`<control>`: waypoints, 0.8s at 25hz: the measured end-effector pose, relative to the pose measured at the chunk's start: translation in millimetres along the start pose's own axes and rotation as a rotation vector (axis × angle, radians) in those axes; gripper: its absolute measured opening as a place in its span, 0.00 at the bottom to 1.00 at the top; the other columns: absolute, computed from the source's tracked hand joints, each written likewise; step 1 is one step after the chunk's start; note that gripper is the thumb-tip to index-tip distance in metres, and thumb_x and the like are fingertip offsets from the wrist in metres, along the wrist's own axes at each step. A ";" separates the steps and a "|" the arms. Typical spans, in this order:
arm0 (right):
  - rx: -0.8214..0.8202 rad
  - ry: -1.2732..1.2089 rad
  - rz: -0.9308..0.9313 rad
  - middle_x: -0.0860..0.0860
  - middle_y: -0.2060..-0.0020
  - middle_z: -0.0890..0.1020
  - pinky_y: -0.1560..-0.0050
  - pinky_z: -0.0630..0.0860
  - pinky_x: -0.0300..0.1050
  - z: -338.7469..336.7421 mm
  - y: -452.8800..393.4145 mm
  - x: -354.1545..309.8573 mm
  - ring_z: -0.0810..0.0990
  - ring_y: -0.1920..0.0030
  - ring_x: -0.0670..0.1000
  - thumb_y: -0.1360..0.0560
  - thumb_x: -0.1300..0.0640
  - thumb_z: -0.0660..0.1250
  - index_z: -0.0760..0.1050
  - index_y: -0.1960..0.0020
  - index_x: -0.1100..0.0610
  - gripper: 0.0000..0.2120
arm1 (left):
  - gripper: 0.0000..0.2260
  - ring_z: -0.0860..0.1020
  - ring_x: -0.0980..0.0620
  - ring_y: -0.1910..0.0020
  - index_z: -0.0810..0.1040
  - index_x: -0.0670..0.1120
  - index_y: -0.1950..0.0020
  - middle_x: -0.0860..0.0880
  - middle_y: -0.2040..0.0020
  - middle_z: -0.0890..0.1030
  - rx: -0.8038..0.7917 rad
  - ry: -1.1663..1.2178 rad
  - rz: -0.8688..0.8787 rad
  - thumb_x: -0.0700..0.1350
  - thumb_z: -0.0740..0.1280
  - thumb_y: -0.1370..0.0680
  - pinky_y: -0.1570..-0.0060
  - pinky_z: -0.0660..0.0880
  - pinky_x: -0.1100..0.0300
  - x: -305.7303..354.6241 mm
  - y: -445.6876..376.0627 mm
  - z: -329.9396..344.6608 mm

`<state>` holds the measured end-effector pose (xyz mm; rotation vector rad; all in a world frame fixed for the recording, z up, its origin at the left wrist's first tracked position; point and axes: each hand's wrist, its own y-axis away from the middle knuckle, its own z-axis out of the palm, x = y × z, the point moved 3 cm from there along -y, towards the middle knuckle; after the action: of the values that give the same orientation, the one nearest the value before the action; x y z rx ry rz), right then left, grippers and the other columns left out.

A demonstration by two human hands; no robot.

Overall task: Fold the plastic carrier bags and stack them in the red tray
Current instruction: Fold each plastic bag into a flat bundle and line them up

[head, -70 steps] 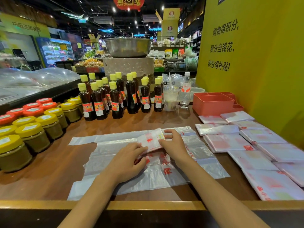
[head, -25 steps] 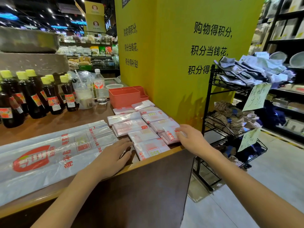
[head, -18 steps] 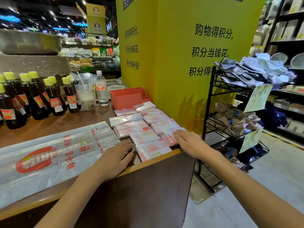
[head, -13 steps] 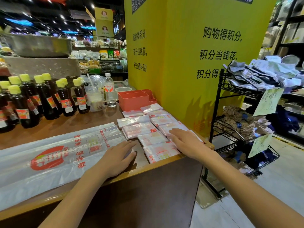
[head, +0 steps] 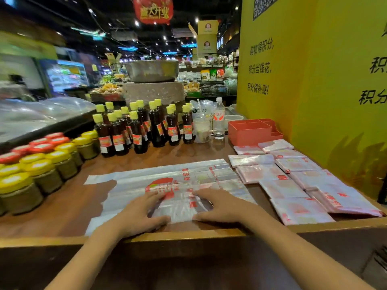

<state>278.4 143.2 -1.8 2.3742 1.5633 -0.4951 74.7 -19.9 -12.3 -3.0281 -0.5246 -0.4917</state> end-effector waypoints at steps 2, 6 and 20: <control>-0.020 0.049 -0.040 0.44 0.21 0.60 0.23 0.55 0.50 12.8 -24.3 -13.1 0.58 0.22 0.48 0.25 0.31 0.64 0.61 0.21 0.44 0.36 | 0.56 0.58 0.54 0.22 0.55 0.61 0.21 0.59 0.20 0.57 0.008 0.047 -0.071 0.87 0.49 0.45 0.23 0.57 0.51 -27.0 15.7 -11.2; 0.065 0.032 -0.059 0.43 0.23 0.65 0.25 0.57 0.49 22.4 -58.0 -22.4 0.62 0.24 0.47 0.24 0.31 0.62 0.65 0.23 0.44 0.33 | 0.42 0.62 0.56 0.24 0.58 0.64 0.23 0.60 0.22 0.61 0.067 0.100 -0.066 0.79 0.60 0.33 0.25 0.61 0.50 -52.6 24.2 -16.8; 0.365 -0.200 -0.026 0.42 0.65 0.80 0.55 0.75 0.48 16.3 -80.7 0.6 0.78 0.59 0.43 0.18 0.38 0.55 0.75 0.65 0.42 0.21 | 0.34 0.70 0.56 0.31 0.64 0.61 0.25 0.60 0.28 0.71 0.267 0.127 -0.033 0.72 0.64 0.28 0.31 0.68 0.54 -62.5 -6.1 -11.0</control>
<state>202.1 168.8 -18.9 2.4621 1.5208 -1.0690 13.5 -35.3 -21.5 -2.7188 -0.5822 -0.5612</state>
